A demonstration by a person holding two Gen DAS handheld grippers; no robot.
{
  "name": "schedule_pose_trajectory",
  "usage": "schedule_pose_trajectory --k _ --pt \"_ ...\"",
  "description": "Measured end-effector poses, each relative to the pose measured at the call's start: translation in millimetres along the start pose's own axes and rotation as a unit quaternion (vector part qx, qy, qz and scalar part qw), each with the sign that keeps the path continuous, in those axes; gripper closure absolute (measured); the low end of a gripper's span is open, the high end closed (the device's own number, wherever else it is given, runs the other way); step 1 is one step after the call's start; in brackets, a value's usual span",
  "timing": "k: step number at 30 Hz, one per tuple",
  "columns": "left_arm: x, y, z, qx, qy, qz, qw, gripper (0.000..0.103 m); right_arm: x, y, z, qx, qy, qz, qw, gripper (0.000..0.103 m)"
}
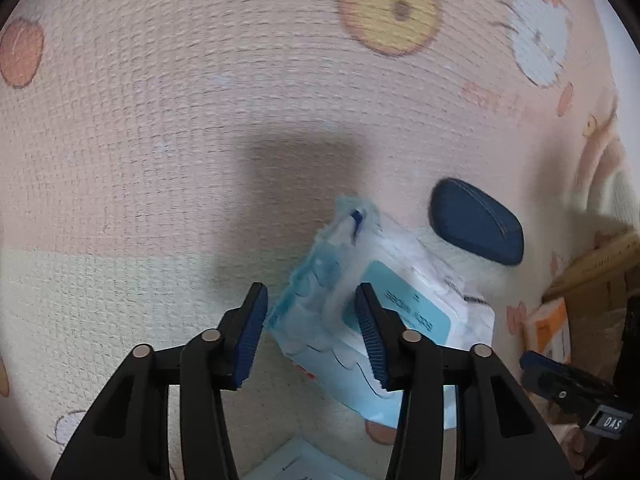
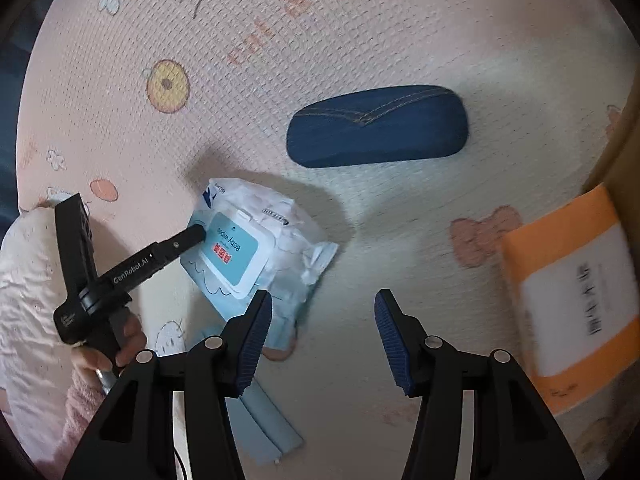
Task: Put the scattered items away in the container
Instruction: 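Close the right gripper on the blue baby wipes pack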
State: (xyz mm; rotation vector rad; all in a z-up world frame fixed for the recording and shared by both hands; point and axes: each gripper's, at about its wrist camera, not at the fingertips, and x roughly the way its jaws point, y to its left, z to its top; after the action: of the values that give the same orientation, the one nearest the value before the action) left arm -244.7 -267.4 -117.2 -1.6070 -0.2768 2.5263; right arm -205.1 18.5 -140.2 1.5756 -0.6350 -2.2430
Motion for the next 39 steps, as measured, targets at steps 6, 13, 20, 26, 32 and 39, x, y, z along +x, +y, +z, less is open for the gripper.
schedule_pose_trajectory --k 6,13,20,26,32,39 --pt "0 -18 -18 0.029 -0.003 0.007 0.9995 0.066 8 6 -8 -0.014 -0.019 0.024 0.999 0.052" --pt "5 -47 -41 0.040 0.009 -0.014 0.9991 0.071 31 -10 -4 0.033 -0.013 0.059 0.998 0.053" --pt "0 -74 -66 0.019 0.000 -0.004 0.9998 0.072 27 -28 -8 0.004 -0.030 0.031 0.999 0.075" --pt "-5 -97 -100 0.019 0.007 -0.014 0.9997 0.074 7 -38 -29 -0.019 -0.022 -0.001 1.000 0.075" --pt "-18 -126 -140 0.027 0.034 -0.034 0.9985 0.074 -20 -50 -70 -0.031 -0.018 -0.043 0.998 0.075" --pt "-35 -144 -185 0.030 0.054 -0.044 0.9971 0.074 -43 -64 -102 -0.052 -0.008 -0.057 0.997 0.075"
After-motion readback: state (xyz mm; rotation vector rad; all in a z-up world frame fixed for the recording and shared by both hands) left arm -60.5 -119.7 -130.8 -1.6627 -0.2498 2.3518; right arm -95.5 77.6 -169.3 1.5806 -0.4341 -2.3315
